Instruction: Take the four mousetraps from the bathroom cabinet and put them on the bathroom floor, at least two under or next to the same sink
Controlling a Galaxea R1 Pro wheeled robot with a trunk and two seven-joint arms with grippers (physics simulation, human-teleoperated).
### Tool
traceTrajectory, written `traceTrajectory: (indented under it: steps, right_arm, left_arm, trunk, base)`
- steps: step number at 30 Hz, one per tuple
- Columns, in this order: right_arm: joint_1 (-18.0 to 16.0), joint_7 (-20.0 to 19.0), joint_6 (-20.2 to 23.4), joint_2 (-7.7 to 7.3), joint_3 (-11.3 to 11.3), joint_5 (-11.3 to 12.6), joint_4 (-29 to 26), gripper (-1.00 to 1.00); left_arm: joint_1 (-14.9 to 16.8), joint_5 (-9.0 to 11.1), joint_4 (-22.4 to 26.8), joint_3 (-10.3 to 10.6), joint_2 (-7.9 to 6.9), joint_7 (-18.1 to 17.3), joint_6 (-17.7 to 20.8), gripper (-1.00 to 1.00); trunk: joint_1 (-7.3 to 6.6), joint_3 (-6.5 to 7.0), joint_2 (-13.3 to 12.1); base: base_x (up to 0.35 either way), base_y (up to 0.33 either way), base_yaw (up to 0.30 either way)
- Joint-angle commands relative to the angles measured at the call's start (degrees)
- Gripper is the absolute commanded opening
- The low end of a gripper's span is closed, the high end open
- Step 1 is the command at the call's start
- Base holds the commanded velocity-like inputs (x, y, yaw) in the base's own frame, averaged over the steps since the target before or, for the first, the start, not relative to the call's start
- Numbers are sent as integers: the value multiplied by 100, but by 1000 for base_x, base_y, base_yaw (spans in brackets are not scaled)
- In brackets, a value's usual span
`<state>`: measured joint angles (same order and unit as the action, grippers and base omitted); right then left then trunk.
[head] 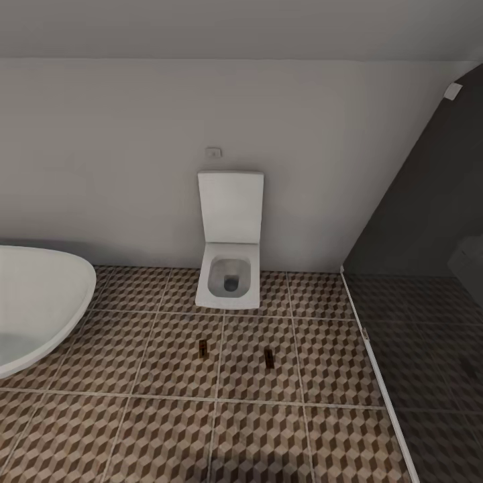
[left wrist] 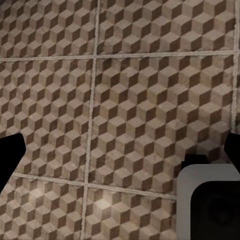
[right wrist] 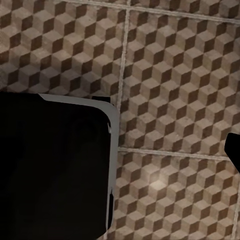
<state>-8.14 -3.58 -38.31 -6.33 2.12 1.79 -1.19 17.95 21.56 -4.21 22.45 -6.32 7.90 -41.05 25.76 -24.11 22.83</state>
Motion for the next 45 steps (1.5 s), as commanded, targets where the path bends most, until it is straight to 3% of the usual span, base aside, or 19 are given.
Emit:
traceTrajectory:
  steps: [1, 23, 34, 45]
  right_arm:
    - [-3, -24, -19, 2, 17, 22, 5, 100]
    - [-3, -34, -29, 92, 3, 33, -10, 100]
    - [-3, -30, -27, 300, 8, 24, -4, 100]
    - [-3, -29, -27, 355, 6, 26, -6, 100]
  left_arm:
    - [7, 15, -18, 49, 5, 26, -26, 100]
    - [7, 15, -18, 49, 1, 28, -26, 100]
    - [7, 15, -18, 49, 0, 28, -26, 100]
    - [7, 15, -18, 49, 0, 28, -26, 100]
  trunk:
    - [3, -8, 9]
    - [3, -8, 9]
    - [3, -8, 9]
    - [3, -8, 9]
  base:
    - [0, 0, 0]
    - [0, 0, 0]
    - [0, 0, 0]
    - [0, 0, 0]
